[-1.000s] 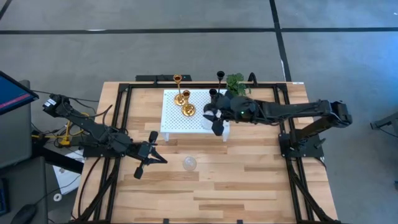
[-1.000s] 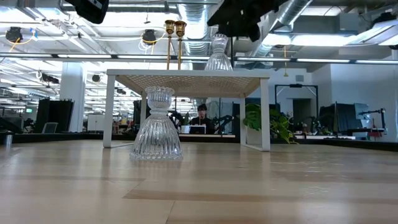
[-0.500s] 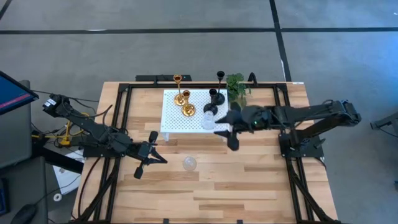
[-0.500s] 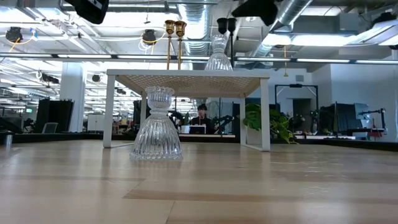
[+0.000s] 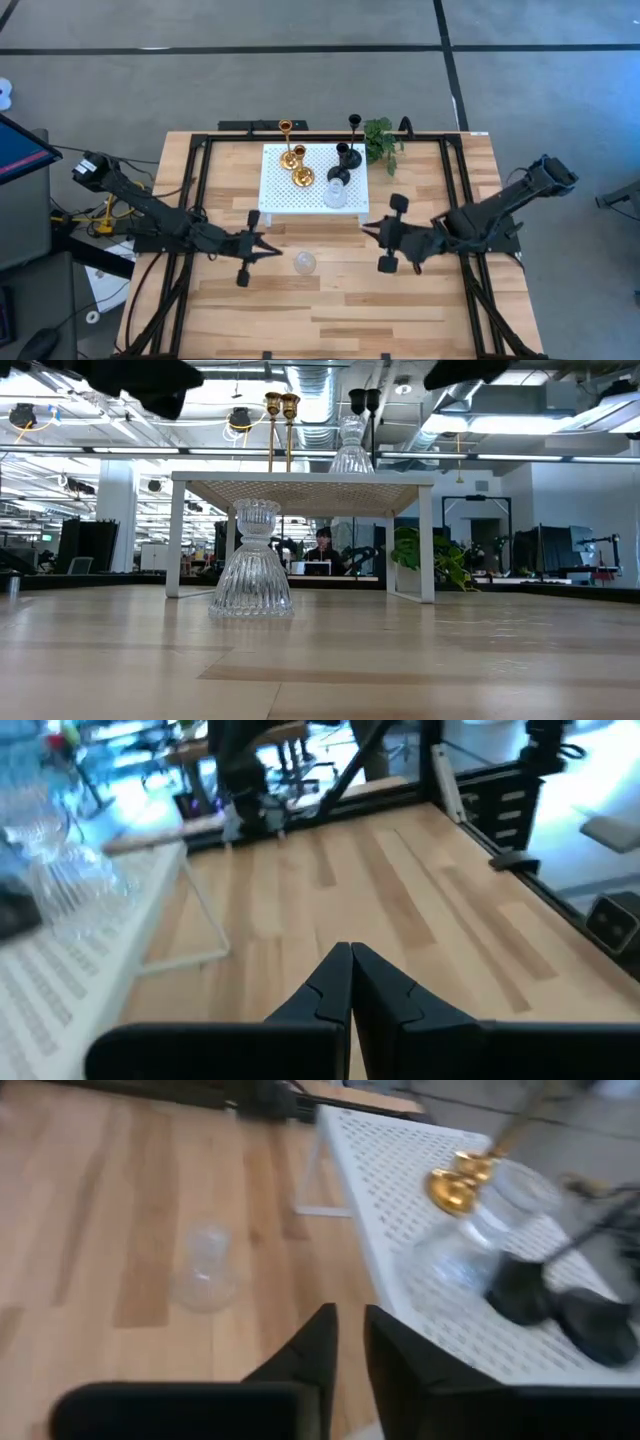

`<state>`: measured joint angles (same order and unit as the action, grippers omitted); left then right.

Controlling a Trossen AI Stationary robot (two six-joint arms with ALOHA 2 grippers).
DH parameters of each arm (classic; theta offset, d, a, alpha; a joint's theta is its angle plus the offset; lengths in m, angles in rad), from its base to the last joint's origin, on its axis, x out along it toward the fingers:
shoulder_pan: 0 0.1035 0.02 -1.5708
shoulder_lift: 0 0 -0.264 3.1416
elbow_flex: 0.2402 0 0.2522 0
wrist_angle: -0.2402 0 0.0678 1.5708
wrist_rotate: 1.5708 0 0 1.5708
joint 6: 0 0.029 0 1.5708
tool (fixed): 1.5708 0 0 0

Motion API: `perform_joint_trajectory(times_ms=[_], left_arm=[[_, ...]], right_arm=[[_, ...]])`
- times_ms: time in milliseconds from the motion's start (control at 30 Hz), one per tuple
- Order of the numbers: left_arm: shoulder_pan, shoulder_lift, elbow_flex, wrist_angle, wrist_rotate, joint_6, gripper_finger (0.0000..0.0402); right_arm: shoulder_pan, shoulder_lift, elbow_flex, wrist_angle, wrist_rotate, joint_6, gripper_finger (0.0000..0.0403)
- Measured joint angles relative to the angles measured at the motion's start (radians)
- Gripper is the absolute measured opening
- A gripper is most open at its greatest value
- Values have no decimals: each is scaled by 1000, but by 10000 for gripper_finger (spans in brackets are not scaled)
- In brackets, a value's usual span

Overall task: Pick & Place candle stick holders
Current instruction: Put the transparent glass candle holder on the shelf

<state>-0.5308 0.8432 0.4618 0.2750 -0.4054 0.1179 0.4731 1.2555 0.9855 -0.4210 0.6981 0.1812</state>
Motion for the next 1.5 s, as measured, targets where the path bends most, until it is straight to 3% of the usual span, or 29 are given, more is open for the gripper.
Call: perform_joint_trajectory(times_ms=[133,233,433,633,800,1000,1233,1333,1500], left_arm=[[-33,77,0,9,5,-120,5],[-91,151,0,11,-12,-130,5],[-198,314,0,24,-237,-181,4],[-213,399,0,33,-280,-176,4],[-204,382,0,41,-283,-176,6],[-204,360,1,44,-283,-153,7],[-204,360,1,44,-283,-152,7],[-204,360,1,44,-283,-152,7],[-205,360,-35,62,-283,-166,7]], right_arm=[[67,0,-21,-82,165,75,7],[96,-3,-45,-123,238,126,7],[109,-69,-162,-93,247,201,2],[108,-183,-354,142,212,102,2],[95,-310,-520,404,32,-107,1],[-46,-499,-668,635,-398,-288,0],[-292,-611,-719,596,-817,-299,0],[-385,-627,-730,593,-902,-323,0],[-513,-654,-744,593,-936,-322,0]])
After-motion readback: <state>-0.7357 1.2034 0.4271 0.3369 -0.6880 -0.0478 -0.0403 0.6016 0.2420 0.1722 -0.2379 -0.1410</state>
